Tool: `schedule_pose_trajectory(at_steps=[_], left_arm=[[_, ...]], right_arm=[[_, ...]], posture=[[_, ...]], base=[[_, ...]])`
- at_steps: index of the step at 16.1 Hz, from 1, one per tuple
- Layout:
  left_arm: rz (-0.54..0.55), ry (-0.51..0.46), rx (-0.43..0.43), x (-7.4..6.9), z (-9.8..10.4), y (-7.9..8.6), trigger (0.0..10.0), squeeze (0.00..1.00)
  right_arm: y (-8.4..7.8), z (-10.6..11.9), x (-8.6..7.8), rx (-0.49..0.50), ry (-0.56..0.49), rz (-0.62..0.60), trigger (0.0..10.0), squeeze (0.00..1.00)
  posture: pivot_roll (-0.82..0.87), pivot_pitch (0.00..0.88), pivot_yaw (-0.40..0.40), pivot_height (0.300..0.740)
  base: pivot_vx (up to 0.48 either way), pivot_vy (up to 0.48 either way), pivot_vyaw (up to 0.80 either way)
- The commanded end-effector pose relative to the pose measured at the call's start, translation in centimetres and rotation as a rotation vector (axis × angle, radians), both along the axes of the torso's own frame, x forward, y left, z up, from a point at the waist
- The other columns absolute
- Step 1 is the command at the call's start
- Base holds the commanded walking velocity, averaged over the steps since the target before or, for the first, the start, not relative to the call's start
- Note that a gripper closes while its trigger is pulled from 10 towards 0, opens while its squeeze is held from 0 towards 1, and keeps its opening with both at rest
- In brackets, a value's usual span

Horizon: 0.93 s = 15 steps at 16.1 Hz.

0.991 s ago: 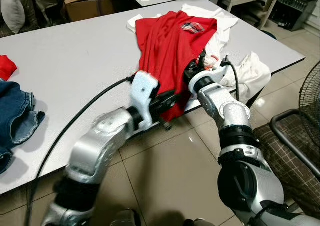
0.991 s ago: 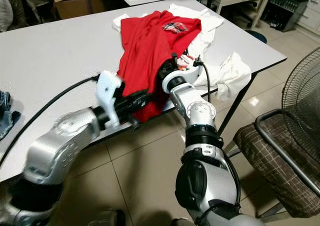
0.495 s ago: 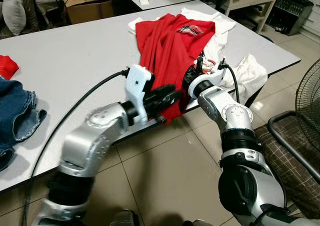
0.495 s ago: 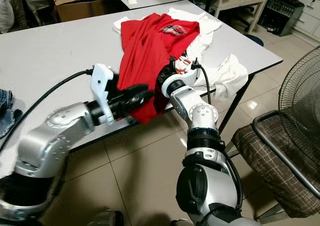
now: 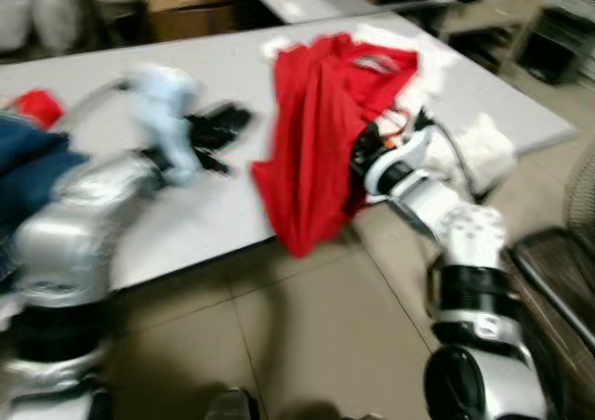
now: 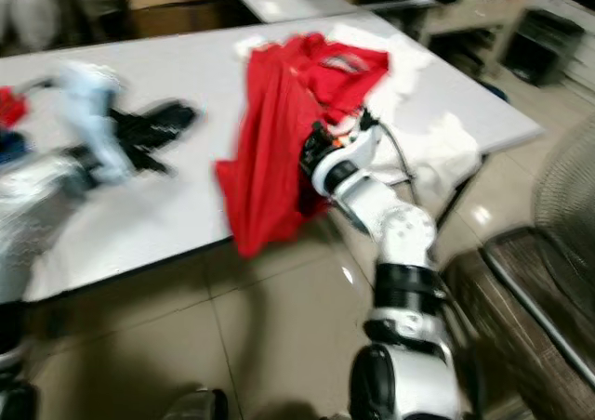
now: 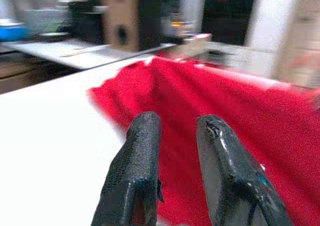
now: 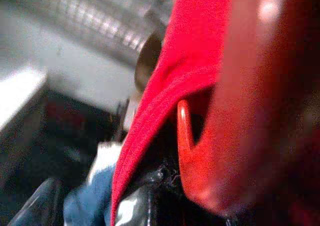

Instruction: Hang hanger

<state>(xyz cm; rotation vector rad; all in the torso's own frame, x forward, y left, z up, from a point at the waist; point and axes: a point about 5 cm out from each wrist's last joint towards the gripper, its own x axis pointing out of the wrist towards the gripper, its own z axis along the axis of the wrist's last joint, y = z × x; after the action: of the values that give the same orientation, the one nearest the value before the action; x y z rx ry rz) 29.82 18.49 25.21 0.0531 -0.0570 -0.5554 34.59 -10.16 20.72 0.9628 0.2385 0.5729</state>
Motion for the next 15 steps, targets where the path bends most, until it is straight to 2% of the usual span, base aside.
schedule_pose_trajectory(at_steps=[1,2,4,5,6,9,10,15], left_arm=[[0.018,0.036,0.001,-0.9,-0.8,0.5,10.0,0.0],[0.029,0.05,-0.001,-1.2,-1.1,0.8,10.0,0.0],[0.073,0.113,0.001,-3.2,-2.7,1.8,10.0,0.0],[0.083,0.125,0.005,-3.7,-3.0,1.9,10.0,0.0],[0.099,0.14,0.027,-4.5,-3.5,2.2,10.0,0.0],[0.126,0.158,0.061,-6.6,-4.2,2.8,10.0,0.0],[0.13,0.168,0.065,-7.1,-4.5,2.7,10.0,0.0],[0.139,0.247,0.074,-8.5,-6.8,1.3,10.0,0.0]], right_arm=[[0.4,1.9,-1.2,-0.081,-0.122,0.069,10.0,0.0],[0.3,2.3,-1.7,-0.11,-0.153,0.087,10.0,0.0],[0.4,3.7,-5.2,-0.219,-0.302,0.245,10.0,0.0],[0.4,3.8,-6.1,-0.217,-0.315,0.296,10.0,0.0],[0.2,3.4,-7.7,-0.231,-0.323,0.384,10.0,0.0],[-1.0,0.6,-10.3,-0.444,-0.277,0.493,10.0,0.0],[-1.5,0.0,-10.7,-0.489,-0.254,0.492,10.0,0.0],[-2.7,-2.7,-12.6,-0.616,-0.152,0.529,10.0,0.0]], posture=[[0.1,0.0,-0.022,0.74],[0.09,0.0,-0.025,0.74],[0.09,0.0,-0.036,0.74],[0.09,0.0,-0.046,0.74],[0.09,0.0,-0.064,0.74],[0.11,0.0,-0.095,0.74],[0.11,0.0,-0.102,0.74],[0.1,0.0,-0.112,0.74]], base=[[0.0,0.0,0.8],[0.0,0.0,0.8],[0.0,0.0,0.8],[0.0,0.0,0.8],[0.0,0.0,0.8],[0.0,0.0,0.8],[0.0,0.0,0.8],[0.0,0.0,0.8]])
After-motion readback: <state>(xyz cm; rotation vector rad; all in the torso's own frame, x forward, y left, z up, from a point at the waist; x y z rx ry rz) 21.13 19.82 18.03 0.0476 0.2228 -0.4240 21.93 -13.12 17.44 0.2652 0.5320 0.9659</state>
